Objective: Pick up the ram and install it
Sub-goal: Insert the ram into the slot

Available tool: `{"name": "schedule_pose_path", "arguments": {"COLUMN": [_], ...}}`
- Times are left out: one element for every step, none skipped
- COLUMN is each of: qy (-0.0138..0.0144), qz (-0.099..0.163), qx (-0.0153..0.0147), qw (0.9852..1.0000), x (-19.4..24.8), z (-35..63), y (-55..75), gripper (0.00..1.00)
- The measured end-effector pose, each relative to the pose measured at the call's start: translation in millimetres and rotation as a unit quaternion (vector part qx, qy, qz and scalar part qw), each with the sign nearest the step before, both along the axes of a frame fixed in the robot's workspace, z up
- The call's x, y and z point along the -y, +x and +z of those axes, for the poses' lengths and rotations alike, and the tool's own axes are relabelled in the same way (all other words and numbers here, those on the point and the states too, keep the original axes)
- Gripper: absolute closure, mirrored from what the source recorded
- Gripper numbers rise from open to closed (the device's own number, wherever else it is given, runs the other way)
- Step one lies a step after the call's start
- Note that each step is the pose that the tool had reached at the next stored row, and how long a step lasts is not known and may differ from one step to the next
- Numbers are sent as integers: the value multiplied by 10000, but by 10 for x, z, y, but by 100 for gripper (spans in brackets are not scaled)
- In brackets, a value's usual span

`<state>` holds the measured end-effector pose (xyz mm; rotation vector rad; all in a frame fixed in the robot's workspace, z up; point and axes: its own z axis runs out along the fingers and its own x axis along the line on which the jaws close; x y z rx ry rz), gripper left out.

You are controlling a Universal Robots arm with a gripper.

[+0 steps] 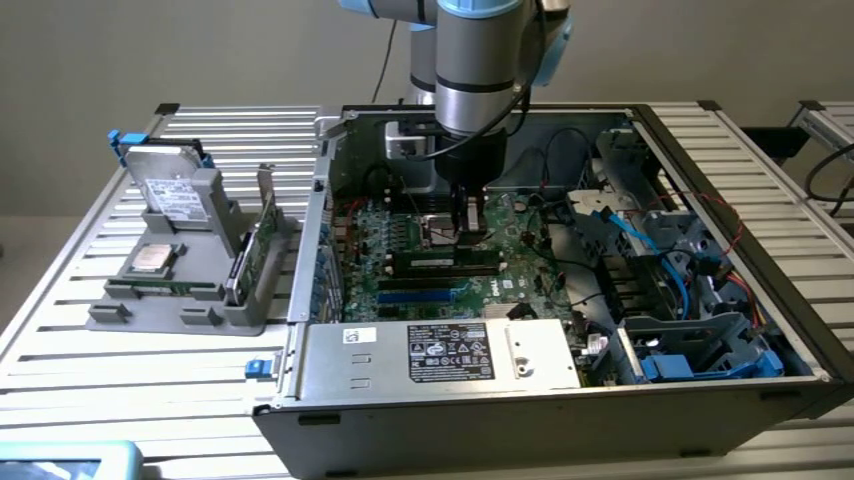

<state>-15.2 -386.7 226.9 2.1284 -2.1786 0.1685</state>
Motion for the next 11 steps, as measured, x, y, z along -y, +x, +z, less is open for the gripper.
{"name": "schedule_pose_path", "arguments": {"qy": [0, 0, -1, -1, 0, 0, 0, 0, 1, 1, 1], "qz": [0, 0, 0, 0, 0, 0, 0, 0, 0, 0, 0], "qx": [0, 0, 0, 0, 0, 0, 0, 1, 0, 0, 0], "qw": [10000, 10000, 10000, 10000, 10000, 10000, 10000, 10000, 10000, 10000, 10000], "x": [0, 0, 0, 0, 0, 0, 0, 0, 0, 0, 0], "z": [-1, -2, -3, -4, -4, -4, -5, -5, -5, -5, -5], "y": [0, 0, -1, -1, -1, -1, -2, -3, -4, -5, -6], "gripper": [88, 88, 88, 88, 88, 88, 88, 88, 88, 88, 88]}}
